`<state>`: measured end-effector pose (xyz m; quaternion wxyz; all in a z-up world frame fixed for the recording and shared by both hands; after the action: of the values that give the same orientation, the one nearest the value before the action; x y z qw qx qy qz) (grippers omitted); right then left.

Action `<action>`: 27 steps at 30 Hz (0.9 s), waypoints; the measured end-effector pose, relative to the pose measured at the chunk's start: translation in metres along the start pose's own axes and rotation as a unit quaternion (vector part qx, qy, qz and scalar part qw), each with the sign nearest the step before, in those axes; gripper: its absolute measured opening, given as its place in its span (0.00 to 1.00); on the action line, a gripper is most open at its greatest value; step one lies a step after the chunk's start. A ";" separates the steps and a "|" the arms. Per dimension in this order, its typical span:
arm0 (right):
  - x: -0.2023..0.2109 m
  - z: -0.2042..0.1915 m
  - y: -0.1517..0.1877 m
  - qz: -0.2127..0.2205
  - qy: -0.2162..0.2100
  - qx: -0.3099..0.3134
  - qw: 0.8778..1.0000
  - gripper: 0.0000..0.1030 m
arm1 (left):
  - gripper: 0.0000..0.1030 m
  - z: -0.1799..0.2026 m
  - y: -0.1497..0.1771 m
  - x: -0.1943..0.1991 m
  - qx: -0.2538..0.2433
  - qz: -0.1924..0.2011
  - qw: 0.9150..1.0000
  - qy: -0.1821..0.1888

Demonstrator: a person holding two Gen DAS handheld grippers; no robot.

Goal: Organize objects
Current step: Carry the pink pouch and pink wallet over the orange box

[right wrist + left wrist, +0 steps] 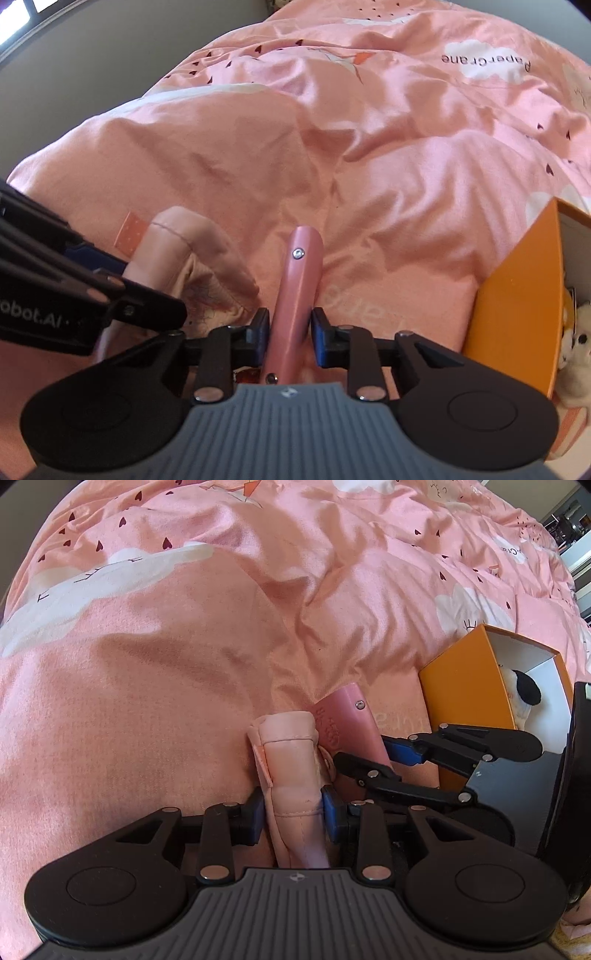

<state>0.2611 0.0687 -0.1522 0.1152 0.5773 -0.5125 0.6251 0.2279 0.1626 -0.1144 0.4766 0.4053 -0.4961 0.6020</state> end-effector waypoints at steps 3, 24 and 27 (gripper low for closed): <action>0.007 -0.002 -0.002 0.007 0.002 0.003 1.000 0.21 | 0.35 0.001 0.001 0.001 0.000 0.002 1.000 -0.004; 0.140 0.006 -0.025 0.150 -0.019 0.011 0.988 0.19 | 0.32 0.057 -0.017 0.104 -0.039 0.124 0.992 -0.002; 0.163 0.017 -0.021 0.160 -0.022 0.002 0.987 0.19 | 0.32 0.076 -0.015 0.114 -0.053 0.132 0.990 0.014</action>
<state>0.2368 -0.0085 -0.0081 0.0014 0.5014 -0.5999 0.6235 0.2188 0.1081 0.0122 0.4202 0.3020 -0.5696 0.6386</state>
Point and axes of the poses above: each gripper's, at about its wrist camera, not at the fingertips, and x roughly against the way its jaws point, z to its right, y to its underside, the point moved 9 cm from there along -x, roughly the way its jaws point, and after that the axes turned 1 degree about -y, right-handed, at the moved point
